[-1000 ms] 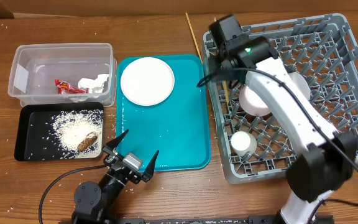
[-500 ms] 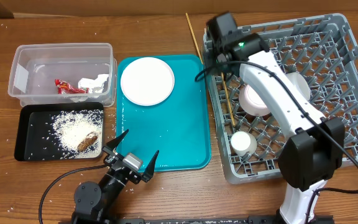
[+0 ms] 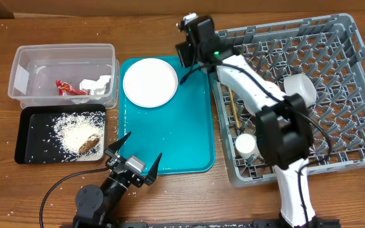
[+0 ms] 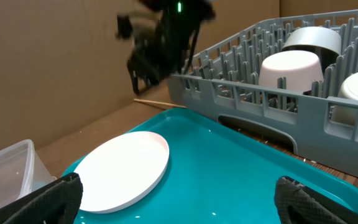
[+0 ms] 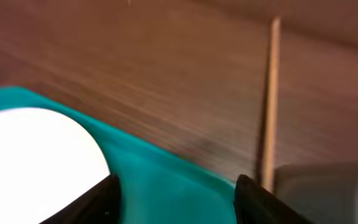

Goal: Sort waste into correct bins and load items into the dishwasher
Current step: 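Grasp the wooden chopsticks with the right gripper and lift them, then carry the chopsticks into the rack and release them upright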

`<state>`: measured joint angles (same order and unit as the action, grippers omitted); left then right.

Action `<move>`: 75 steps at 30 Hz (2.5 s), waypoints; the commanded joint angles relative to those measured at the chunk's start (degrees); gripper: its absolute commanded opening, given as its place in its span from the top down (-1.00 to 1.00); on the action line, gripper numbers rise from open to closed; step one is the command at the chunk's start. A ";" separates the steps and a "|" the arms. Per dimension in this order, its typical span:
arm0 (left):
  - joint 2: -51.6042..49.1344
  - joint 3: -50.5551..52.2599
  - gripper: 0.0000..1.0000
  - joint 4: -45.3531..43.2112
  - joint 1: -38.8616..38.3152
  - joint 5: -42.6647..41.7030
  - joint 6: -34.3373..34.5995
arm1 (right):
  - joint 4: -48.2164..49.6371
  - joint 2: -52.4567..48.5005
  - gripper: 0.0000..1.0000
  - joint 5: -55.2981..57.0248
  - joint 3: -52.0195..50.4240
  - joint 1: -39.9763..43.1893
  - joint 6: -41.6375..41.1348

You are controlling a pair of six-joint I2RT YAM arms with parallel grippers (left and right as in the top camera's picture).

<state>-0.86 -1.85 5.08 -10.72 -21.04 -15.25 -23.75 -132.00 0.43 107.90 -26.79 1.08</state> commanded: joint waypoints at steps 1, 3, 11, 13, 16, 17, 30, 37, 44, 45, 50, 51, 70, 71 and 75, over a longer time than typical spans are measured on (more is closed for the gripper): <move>0.55 0.50 -1.00 -0.22 0.57 -0.44 -0.85 | 3.93 -4.07 -0.21 4.20 0.81 -0.44 0.48; 0.55 0.50 -1.00 -0.22 0.57 -0.44 -0.85 | 6.60 -5.81 -0.22 9.22 0.81 0.72 0.50; 0.55 0.50 -1.00 -0.22 0.57 -0.44 -0.85 | 9.03 -9.18 -0.31 7.10 0.81 7.04 0.26; 0.55 0.50 -1.00 -0.22 0.57 -0.44 -0.85 | 9.84 -9.66 -0.33 7.02 0.81 7.04 0.26; 0.55 0.50 -1.00 -0.22 0.57 -0.44 -0.85 | 10.80 -11.10 -0.31 5.31 0.81 7.10 0.24; 0.55 0.50 -1.00 -0.22 0.57 -0.44 -0.85 | 10.56 -11.54 -0.30 4.35 0.81 7.10 0.24; 0.55 0.50 -1.00 -0.22 0.57 -0.44 -0.85 | 3.19 -11.13 -0.40 9.25 1.18 -1.33 5.35; 0.55 0.50 -1.00 -0.22 0.57 -0.44 -0.85 | 4.00 -8.57 -0.41 12.55 2.12 2.01 6.97; 0.55 0.50 -1.00 -0.22 0.57 -0.44 -0.85 | 5.31 -4.52 -0.44 7.52 1.99 3.48 8.13; 0.55 0.50 -1.00 -0.22 0.57 -0.44 -0.85 | 6.12 -4.66 -0.42 5.95 1.81 4.44 7.56; 0.55 0.50 -1.00 -0.22 0.57 -0.44 -0.85 | 9.88 -5.16 -0.28 -1.68 -0.55 6.95 4.70; 0.55 0.50 -1.00 -0.22 0.57 -0.44 -0.85 | 9.94 -5.70 -0.28 -1.86 -0.63 7.04 4.70; 0.55 0.50 -1.00 -0.22 0.57 -0.44 -0.85 | 4.96 -7.80 0.92 -1.81 2.91 5.38 3.15; 0.55 0.50 -1.00 -0.22 0.57 -0.44 -0.85 | 4.52 -6.62 0.92 -1.81 2.91 5.38 3.17; 0.55 0.50 -1.00 -0.22 0.57 -0.44 -0.85 | -2.23 0.87 0.92 -1.88 2.93 5.20 0.09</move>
<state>-0.86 -1.85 5.08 -10.72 -21.04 -15.25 -24.38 -138.67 -1.26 109.30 -21.15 2.96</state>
